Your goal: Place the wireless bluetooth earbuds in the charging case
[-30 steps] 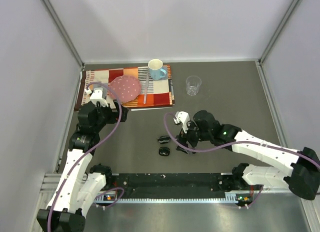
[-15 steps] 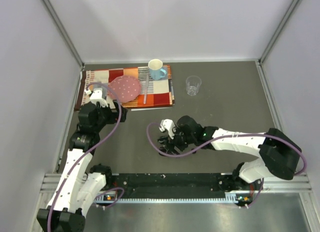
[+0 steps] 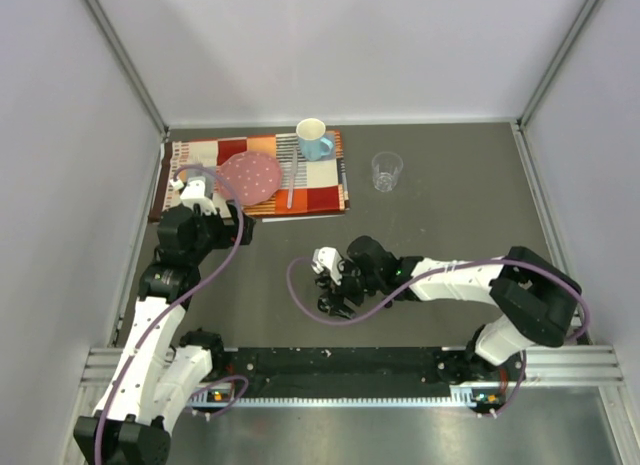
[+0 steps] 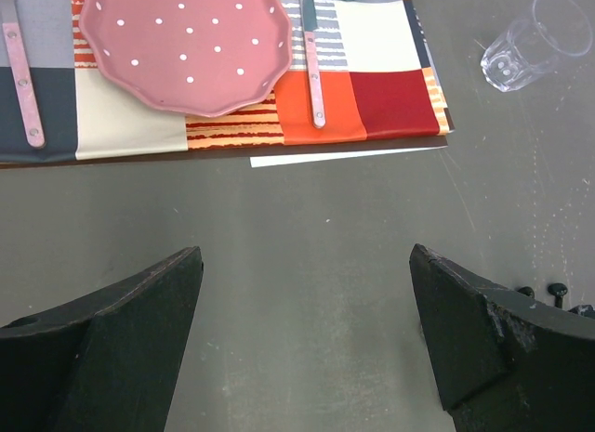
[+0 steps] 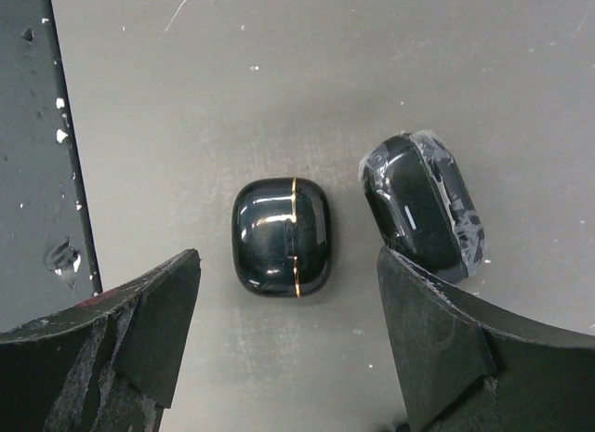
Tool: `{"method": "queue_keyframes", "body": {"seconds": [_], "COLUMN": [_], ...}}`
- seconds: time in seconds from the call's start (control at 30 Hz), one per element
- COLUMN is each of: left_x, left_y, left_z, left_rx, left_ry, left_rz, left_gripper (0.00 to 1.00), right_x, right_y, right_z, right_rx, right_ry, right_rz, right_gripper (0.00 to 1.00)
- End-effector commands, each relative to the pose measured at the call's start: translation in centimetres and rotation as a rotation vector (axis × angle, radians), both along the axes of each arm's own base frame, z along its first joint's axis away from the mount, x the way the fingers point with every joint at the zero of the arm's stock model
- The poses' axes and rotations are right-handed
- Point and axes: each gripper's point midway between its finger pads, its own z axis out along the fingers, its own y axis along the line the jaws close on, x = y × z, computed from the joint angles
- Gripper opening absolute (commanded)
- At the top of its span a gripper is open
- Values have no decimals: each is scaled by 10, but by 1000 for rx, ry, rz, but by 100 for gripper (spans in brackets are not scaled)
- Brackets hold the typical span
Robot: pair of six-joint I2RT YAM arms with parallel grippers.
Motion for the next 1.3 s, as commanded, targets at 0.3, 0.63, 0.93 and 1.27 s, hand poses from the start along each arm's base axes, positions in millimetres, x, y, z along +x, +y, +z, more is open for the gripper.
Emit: {"method": "queue_keyframes", "body": {"seconds": [0.3,0.63,0.93,1.27], "left_x": [4,4,4,5], "left_y": [-1,-1,-3,-3], "left_z": [11,11,11,11], "left_rx": [-6,-7,-10,-12], "left_ry": [-33,-33,-31,-32], "left_rz": [1,-1,-11,-10], "left_gripper": [99,99,99,99], "right_x": [3,2,-17,0], "right_y": [17,11,8,-7], "right_z": [-14,-28,6,153], "right_rx": [25,1,99,610], "right_ry": [-49,-44,65,700], "right_rz": [34,11,-40,-216], "right_gripper": [78,56,28,16]}}
